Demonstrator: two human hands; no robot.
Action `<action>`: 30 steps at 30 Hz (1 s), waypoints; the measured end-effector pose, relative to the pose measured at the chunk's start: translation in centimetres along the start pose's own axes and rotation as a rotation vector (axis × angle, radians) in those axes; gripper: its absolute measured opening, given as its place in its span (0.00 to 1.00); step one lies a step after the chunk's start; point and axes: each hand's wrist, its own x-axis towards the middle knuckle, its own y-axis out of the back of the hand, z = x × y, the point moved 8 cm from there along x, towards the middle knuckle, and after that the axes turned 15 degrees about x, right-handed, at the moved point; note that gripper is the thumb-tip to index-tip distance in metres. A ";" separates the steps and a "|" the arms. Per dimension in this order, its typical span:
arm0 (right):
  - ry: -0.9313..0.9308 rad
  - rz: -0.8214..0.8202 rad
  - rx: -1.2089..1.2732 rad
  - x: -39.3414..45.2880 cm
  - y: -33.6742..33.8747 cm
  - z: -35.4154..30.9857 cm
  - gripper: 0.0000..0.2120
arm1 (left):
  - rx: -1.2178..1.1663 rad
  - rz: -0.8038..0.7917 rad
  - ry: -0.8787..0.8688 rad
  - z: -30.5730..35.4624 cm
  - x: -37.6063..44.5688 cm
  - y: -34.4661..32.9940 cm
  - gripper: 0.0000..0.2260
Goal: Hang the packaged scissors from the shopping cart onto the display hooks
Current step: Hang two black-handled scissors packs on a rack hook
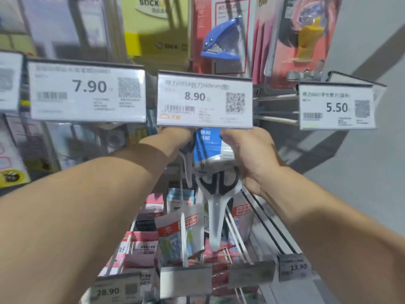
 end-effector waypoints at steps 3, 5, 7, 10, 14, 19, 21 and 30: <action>-0.032 -0.088 0.009 0.3 -0.2 0.4 0.02 | -0.131 0.038 0.002 -0.9 -1.0 0.7 0.11; -0.051 -0.111 0.052 -0.1 -0.2 0.5 0.07 | -0.257 0.072 0.026 -1.3 -1.7 1.5 0.15; -0.059 -0.135 0.057 -0.9 -0.7 0.3 0.06 | -0.402 0.056 0.024 -1.5 -3.1 2.3 0.14; -0.079 -0.159 0.102 -2.6 -1.5 -0.1 0.08 | -0.517 -0.057 -0.078 -1.4 -6.3 3.1 0.26; -0.048 -0.185 0.058 -5.4 -1.8 -0.8 0.07 | -0.434 -0.030 -0.279 -1.5 -10.3 5.3 0.10; 0.079 -0.227 0.036 -8.9 -2.3 -2.2 0.07 | -0.520 -0.117 -0.404 -1.8 -14.4 6.8 0.04; 0.124 -0.241 0.084 -9.5 -3.0 -3.1 0.08 | -0.581 -0.070 -0.412 -1.5 -15.5 7.5 0.02; 0.148 -0.184 0.099 -8.7 -4.0 -3.2 0.08 | -0.527 0.048 -0.355 -0.3 -15.5 6.9 0.08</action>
